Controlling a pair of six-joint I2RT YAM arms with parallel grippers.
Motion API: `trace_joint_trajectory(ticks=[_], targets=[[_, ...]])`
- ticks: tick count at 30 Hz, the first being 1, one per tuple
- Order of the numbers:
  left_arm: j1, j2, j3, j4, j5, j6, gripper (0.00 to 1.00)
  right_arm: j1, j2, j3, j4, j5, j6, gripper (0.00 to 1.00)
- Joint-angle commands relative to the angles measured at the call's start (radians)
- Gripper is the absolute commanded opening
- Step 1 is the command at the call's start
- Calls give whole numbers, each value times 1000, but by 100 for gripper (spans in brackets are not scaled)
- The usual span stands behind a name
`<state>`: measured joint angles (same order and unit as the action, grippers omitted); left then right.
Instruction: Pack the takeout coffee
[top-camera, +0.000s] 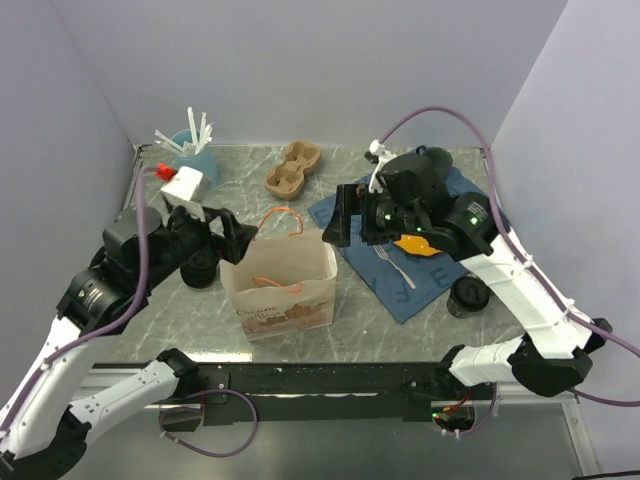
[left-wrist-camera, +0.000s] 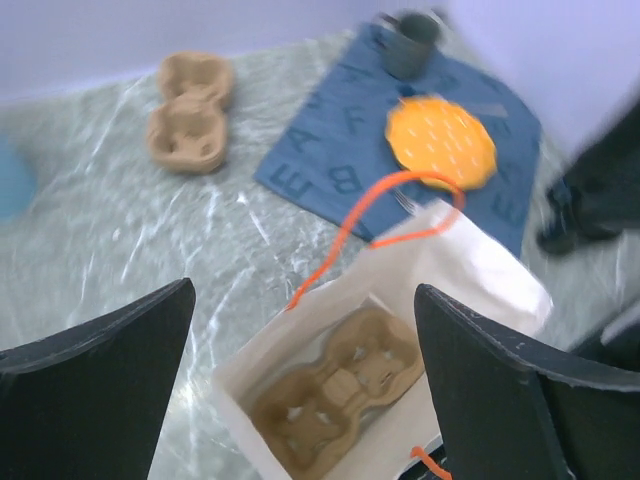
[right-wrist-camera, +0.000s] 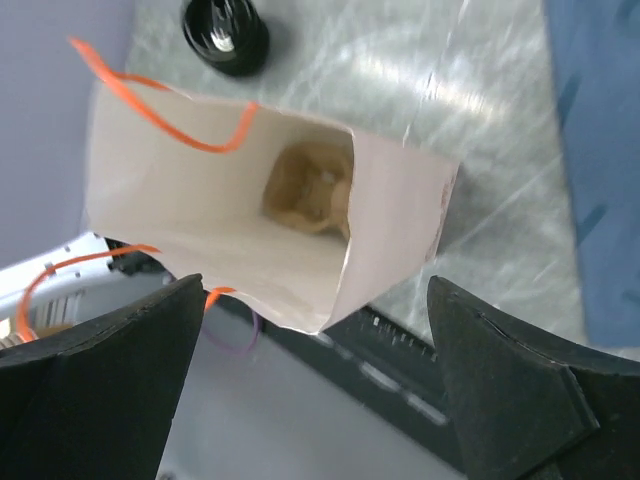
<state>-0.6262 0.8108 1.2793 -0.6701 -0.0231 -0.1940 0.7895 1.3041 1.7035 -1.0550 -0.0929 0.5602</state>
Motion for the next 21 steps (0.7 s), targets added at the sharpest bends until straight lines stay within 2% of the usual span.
trace_joint_trajectory(ticks=[1, 5, 7, 10, 12, 17, 19, 21], targets=[[0, -70, -11, -66, -286, -275, 97, -25, -81, 1, 102, 4, -43, 100], [0, -22, 37, -256, -408, -340, 99, -163, -158, -180, 249, -200, 50, 100], [0, 8, 46, -364, -443, -419, 95, -187, -157, -196, 216, -203, 82, 100], [0, 30, 49, -454, -422, -516, 89, -188, -102, -124, 41, -104, 52, 100], [2, 30, 46, -461, -375, -545, 86, -190, -80, -91, -37, -64, 15, 100], [2, 34, 75, -433, -304, -607, 77, -191, -72, -65, -69, -2, -68, 100], [0, 31, 57, -383, -278, -575, 72, -193, -92, -88, -57, 48, -50, 100], [0, 39, 45, -367, -267, -567, 62, -200, -115, -107, -53, 59, -26, 100]])
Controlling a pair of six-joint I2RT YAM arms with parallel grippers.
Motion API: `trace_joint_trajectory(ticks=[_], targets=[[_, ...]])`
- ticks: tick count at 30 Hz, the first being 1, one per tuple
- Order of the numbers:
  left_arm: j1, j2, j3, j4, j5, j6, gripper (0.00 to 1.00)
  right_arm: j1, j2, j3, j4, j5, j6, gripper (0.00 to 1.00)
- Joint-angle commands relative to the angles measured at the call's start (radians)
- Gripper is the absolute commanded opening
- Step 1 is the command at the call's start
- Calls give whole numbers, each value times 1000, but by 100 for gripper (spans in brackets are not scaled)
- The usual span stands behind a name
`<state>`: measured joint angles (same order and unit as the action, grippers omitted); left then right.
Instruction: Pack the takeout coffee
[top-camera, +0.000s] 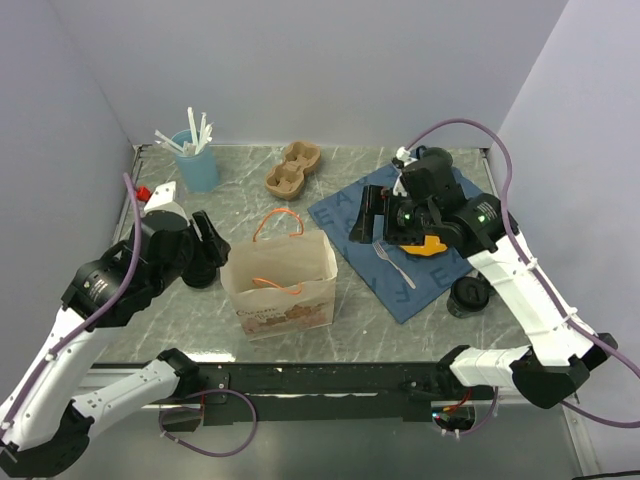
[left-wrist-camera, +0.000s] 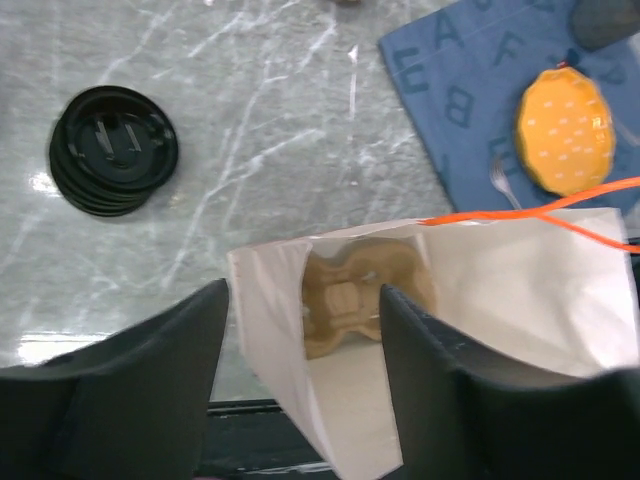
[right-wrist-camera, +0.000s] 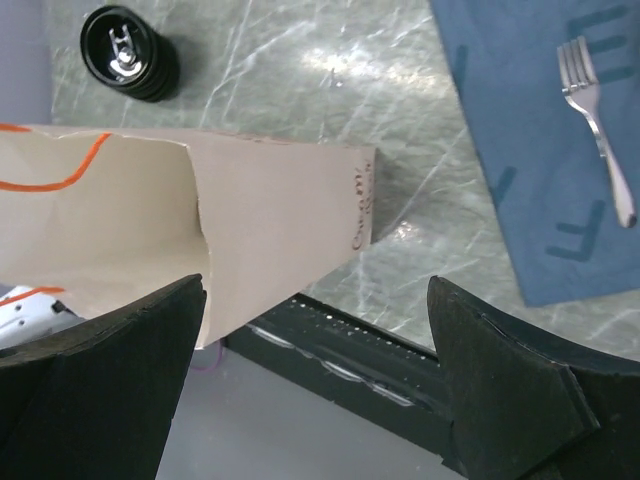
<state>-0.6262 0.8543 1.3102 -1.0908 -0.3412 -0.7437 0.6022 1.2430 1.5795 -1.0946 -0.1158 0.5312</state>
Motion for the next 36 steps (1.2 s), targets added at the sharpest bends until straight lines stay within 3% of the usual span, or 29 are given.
trace_joint_trajectory(ticks=[1, 2, 5, 11, 16, 22, 28, 31, 32, 36], targets=[[2, 0, 11, 61, 76, -13, 59, -28, -62, -4, -8, 73, 9, 100], [0, 6, 1, 87, 96, -13, 52, -38, -69, -18, -10, 58, 15, 100], [0, 28, -38, 89, 131, -28, 44, -81, -97, -65, -19, 12, -2, 100], [0, 66, -91, 51, 133, -75, 38, -102, -67, -33, -70, -28, -49, 100], [0, 66, -78, 150, 156, -10, 35, -102, -60, -26, -74, -41, -100, 99], [0, 81, -72, 273, 234, 61, 40, -104, -66, -27, -85, -19, -131, 100], [0, 129, -14, 278, 263, 83, 43, -104, -80, -23, -67, -24, -151, 99], [0, 157, 107, 212, 228, 83, 49, -104, -80, -1, -53, -35, -146, 97], [0, 172, 145, 151, 185, 80, 55, -102, -80, 7, -51, -28, -140, 96], [0, 192, 311, -60, 47, -6, 60, -104, -91, 1, -24, -34, -120, 93]])
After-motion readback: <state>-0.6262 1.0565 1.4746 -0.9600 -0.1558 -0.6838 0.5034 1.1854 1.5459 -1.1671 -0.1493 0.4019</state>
